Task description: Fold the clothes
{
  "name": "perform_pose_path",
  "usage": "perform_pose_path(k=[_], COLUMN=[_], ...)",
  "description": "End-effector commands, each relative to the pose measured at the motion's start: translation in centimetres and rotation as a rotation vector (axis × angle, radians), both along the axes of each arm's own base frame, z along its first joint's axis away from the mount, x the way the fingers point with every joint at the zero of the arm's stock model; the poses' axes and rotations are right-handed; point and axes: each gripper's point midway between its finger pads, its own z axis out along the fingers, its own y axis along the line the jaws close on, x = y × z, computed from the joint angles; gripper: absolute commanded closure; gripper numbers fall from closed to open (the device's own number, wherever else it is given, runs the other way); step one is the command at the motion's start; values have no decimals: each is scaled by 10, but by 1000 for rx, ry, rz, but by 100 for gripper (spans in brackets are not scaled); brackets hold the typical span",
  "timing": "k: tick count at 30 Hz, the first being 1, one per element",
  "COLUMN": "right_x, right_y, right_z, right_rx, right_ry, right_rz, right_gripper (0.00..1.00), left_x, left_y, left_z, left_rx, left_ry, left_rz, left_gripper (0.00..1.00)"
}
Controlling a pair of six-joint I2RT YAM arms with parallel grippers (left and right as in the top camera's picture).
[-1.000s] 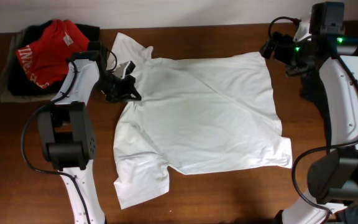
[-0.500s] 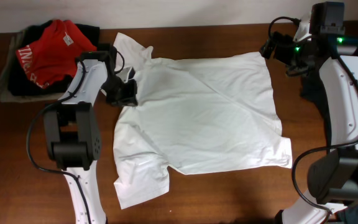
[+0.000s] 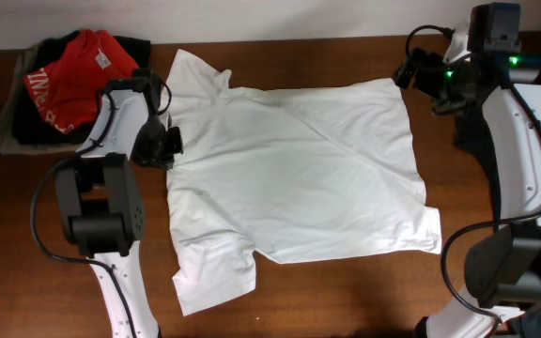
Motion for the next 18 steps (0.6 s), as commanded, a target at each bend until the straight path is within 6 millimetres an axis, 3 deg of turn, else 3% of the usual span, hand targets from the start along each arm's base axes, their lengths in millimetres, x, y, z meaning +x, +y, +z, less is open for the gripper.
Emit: perform_pose_path(k=[1, 10, 18], right_x=[0, 0, 0], right_y=[0, 0, 0], right_z=[-3, -3, -3], right_rx=[8, 8, 8], right_ry=[8, 8, 8], right_rz=[-4, -4, -4], right_gripper=[1, 1, 1], left_x=[7, 0, -18], left_y=[7, 5, 57], left_z=[4, -19, -20], left_rx=[33, 18, 187], left_ry=[-45, -43, 17], left_rz=[26, 29, 186], left_gripper=[93, 92, 99])
